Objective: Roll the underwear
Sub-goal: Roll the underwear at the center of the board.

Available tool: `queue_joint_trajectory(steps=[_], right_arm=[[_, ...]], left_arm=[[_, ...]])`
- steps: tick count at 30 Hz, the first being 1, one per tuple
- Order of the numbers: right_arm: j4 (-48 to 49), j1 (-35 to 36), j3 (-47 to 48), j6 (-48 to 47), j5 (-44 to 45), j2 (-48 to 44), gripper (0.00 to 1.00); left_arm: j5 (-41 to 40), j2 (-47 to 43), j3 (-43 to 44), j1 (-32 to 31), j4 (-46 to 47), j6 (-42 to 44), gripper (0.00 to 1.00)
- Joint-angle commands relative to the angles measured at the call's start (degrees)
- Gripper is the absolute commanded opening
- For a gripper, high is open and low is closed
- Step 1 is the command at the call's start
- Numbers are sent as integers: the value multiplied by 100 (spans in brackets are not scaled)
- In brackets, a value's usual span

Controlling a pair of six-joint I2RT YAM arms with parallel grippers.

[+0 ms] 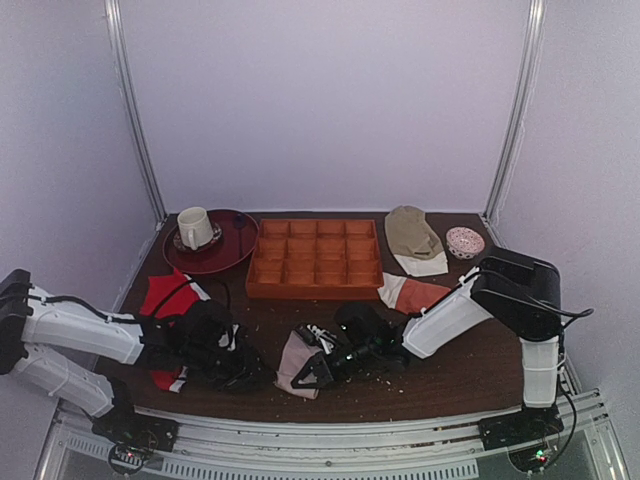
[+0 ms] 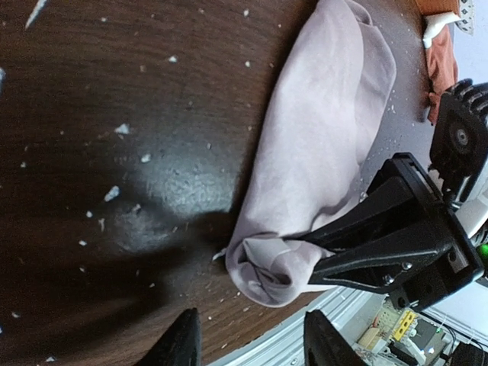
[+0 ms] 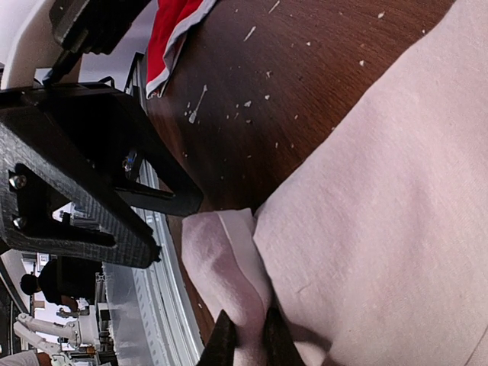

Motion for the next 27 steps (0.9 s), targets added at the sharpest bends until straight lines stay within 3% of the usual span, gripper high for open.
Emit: queue_joint_trajectory(steps=[1, 12, 21, 27], right_arm=[[-1607, -70, -394, -14, 782, 495, 0], [-1633, -74, -407, -66, 752, 456, 0], [-1610, -75, -431, -88, 699, 459, 0], [-1652, -70, -399, -121, 651, 489, 0]], left_arm=[[-184, 302, -187, -123, 808, -328, 49], [-223, 1095, -131, -152, 1577, -450, 49], [-197, 1349, -242, -152, 1861, -507, 31], [-172, 1471, -233, -152, 1939, -526, 9]])
